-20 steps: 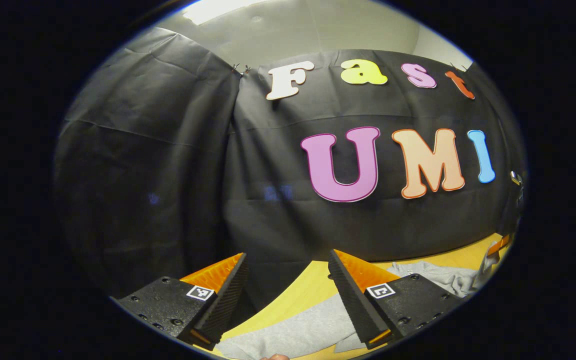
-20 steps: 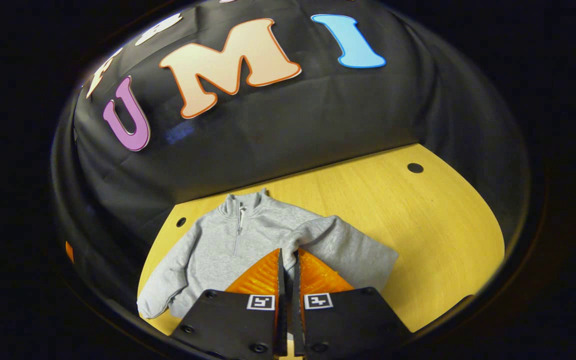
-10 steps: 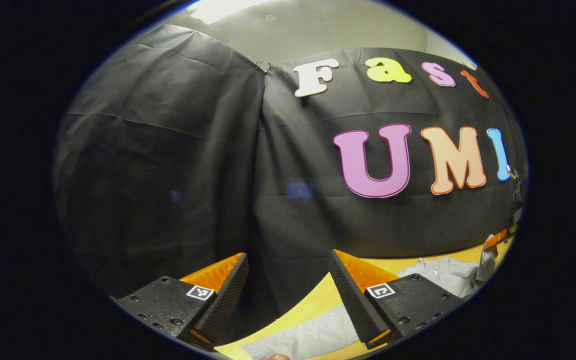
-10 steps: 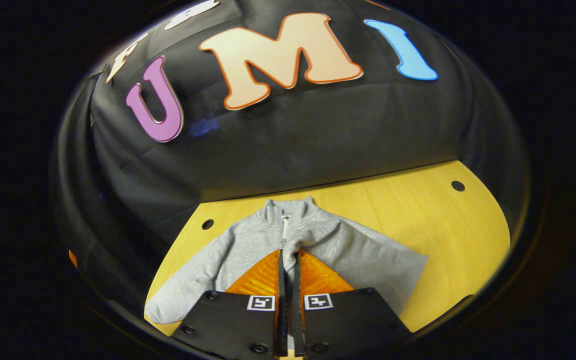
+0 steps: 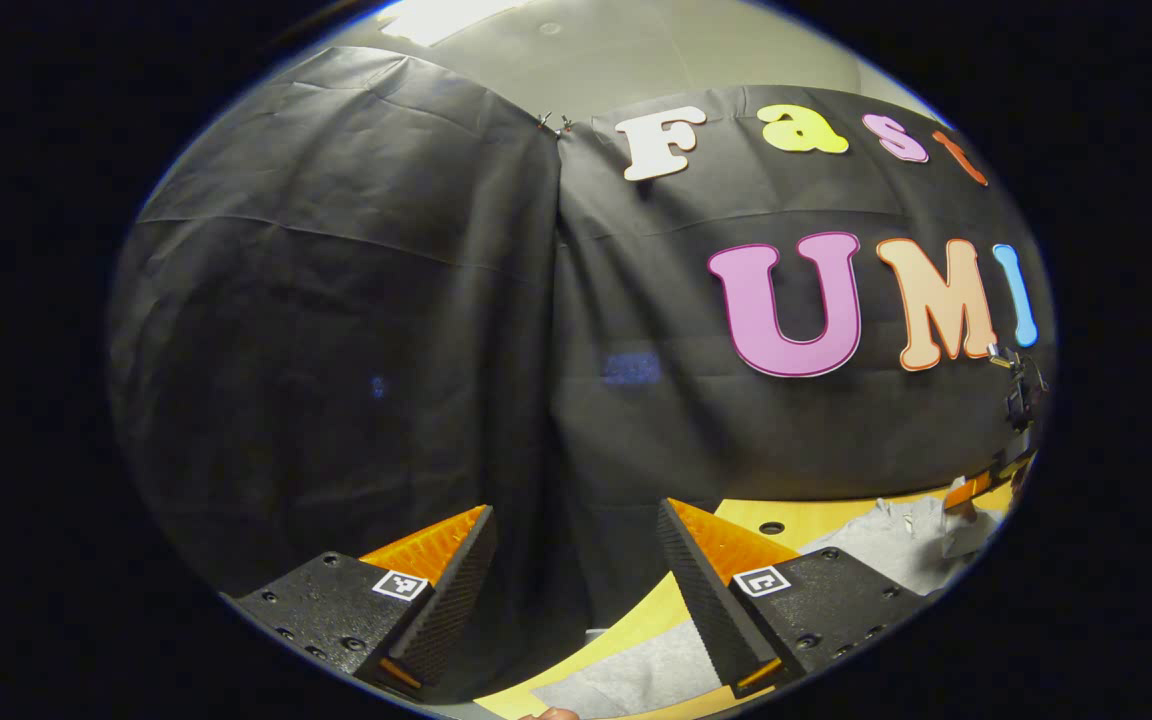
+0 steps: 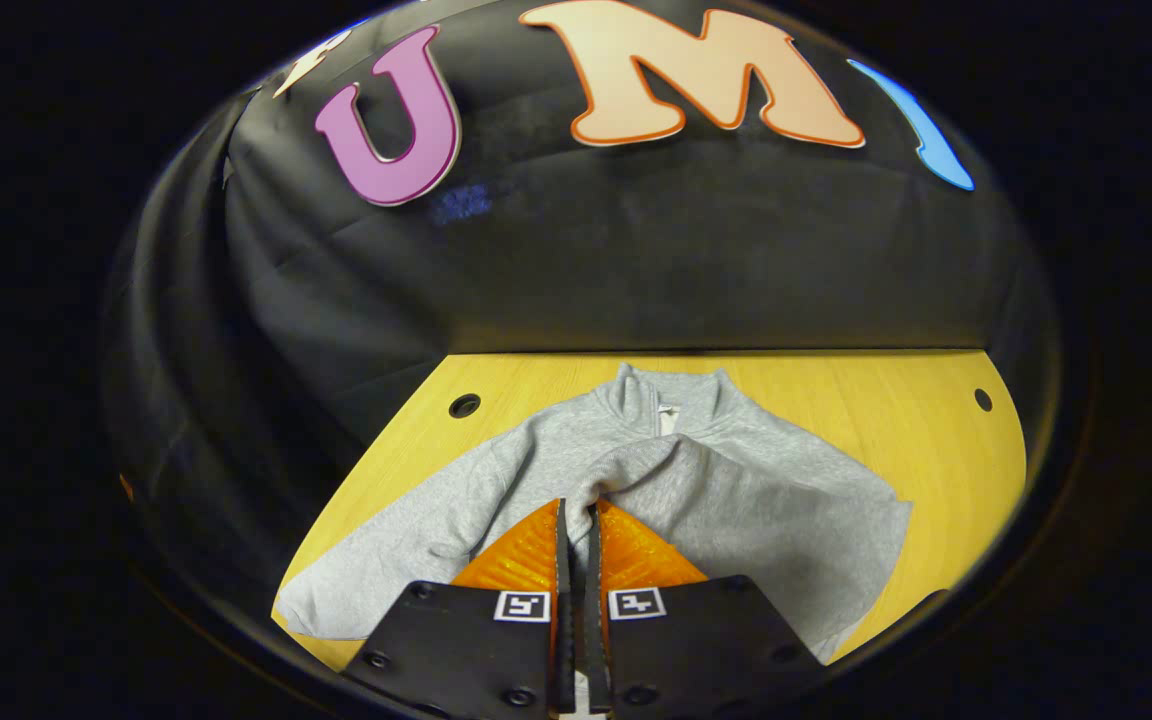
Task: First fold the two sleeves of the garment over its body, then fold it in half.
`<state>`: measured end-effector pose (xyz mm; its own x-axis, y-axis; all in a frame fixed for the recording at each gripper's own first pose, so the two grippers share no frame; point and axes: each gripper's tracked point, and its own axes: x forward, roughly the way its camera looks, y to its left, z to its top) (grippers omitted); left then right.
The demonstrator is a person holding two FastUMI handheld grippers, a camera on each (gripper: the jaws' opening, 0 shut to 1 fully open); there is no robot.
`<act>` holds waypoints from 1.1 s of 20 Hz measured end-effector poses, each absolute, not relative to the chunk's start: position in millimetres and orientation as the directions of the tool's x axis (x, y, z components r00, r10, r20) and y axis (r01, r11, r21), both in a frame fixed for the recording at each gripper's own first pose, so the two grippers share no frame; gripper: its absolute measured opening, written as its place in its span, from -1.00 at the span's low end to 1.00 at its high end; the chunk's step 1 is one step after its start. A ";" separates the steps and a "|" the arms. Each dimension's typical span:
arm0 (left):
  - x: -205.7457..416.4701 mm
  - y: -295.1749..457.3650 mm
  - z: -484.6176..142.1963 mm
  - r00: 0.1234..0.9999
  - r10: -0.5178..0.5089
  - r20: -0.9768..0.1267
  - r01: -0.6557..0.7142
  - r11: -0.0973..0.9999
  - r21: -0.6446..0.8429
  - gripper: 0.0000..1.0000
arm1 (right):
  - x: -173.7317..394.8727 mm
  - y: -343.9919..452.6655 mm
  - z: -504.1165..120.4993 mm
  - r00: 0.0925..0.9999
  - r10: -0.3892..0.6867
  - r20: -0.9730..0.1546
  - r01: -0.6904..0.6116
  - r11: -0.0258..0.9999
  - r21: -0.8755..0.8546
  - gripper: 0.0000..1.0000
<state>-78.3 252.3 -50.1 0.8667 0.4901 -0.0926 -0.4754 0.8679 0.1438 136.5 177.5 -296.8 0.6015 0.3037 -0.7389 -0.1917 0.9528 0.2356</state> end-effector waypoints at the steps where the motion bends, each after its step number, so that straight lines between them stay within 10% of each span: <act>1: -80.8 256.8 -50.6 0.862 0.498 -0.095 -0.482 0.864 0.148 0.96 | 133.7 186.9 -303.1 0.591 0.308 -0.745 -0.204 0.951 0.232 -0.87; 13: -101.0 289.2 -113.4 0.825 0.522 -0.216 -0.495 0.852 0.169 0.90 | 120.7 261.8 -368.6 0.483 0.324 -0.814 -0.244 0.942 0.230 -0.78; 19: -99.9 280.3 -170.8 0.818 0.468 -0.334 -0.448 0.883 0.141 0.97 | 137.0 278.5 -325.1 0.583 0.399 -0.707 -0.318 0.914 0.254 0.99; 22: -102.8 273.5 -213.6 0.793 0.431 -0.432 -0.431 0.897 0.104 0.90 | 142.9 265.6 -285.0 0.663 0.382 -0.644 -0.360 0.917 0.173 0.90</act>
